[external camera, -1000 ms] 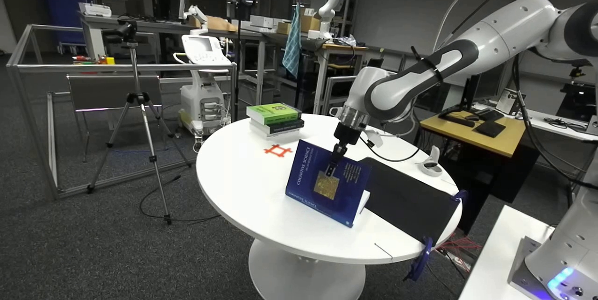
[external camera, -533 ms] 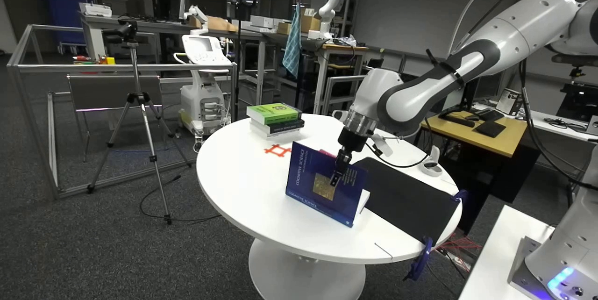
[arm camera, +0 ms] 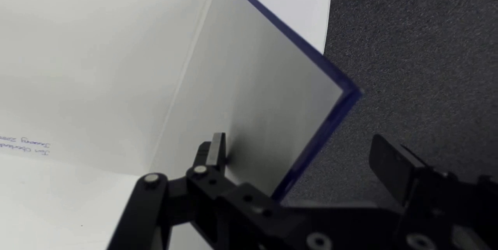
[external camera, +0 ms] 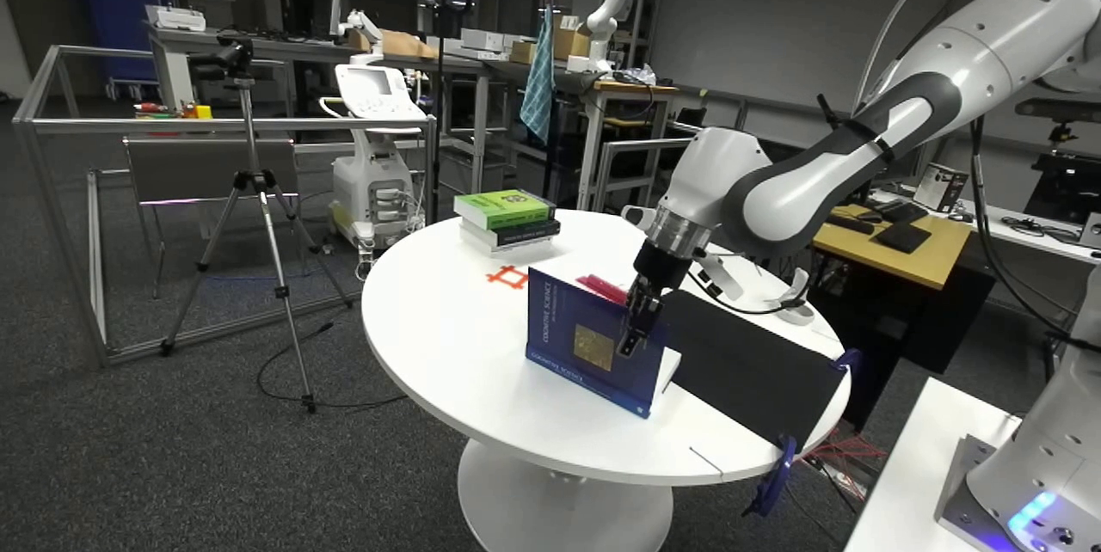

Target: Open the blue book

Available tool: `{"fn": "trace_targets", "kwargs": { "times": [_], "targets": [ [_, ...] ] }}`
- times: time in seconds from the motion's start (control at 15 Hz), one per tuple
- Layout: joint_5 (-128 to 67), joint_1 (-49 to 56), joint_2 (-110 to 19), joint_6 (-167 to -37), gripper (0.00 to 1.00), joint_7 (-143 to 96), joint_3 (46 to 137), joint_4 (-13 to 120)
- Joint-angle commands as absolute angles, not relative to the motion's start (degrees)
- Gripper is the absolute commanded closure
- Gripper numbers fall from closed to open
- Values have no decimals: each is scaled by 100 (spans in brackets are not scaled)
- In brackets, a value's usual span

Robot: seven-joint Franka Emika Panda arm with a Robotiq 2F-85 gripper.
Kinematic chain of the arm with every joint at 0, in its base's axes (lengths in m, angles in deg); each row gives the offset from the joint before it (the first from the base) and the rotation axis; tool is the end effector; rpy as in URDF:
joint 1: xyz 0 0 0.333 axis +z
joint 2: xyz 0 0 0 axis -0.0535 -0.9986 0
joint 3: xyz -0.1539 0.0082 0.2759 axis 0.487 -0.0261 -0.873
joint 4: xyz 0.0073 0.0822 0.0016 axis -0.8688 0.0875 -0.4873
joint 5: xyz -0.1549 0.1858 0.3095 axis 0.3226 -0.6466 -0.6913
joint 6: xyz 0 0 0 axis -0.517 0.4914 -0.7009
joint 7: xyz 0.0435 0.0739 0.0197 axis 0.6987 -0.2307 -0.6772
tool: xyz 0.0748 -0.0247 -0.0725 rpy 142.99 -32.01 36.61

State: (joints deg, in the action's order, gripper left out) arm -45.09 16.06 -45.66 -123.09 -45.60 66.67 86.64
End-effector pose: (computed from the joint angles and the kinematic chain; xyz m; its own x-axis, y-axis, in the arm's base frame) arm 0.4875 0.3159 0.2866 0.7523 0.5974 0.2778 0.6481 -0.7468 -0.1493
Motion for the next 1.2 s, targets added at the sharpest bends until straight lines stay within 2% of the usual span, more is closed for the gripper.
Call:
{"fn": "trace_targets", "kwargs": {
  "times": [0.0,0.47,1.13],
  "targets": [
    [-4372,1699,-4139,-12612,0,-4375,6596,9075],
    [-3890,1970,-4365,-12853,0,-4113,6673,8959],
    [-2158,2719,-4765,-12768,0,-2768,7230,8757]
  ]
}}
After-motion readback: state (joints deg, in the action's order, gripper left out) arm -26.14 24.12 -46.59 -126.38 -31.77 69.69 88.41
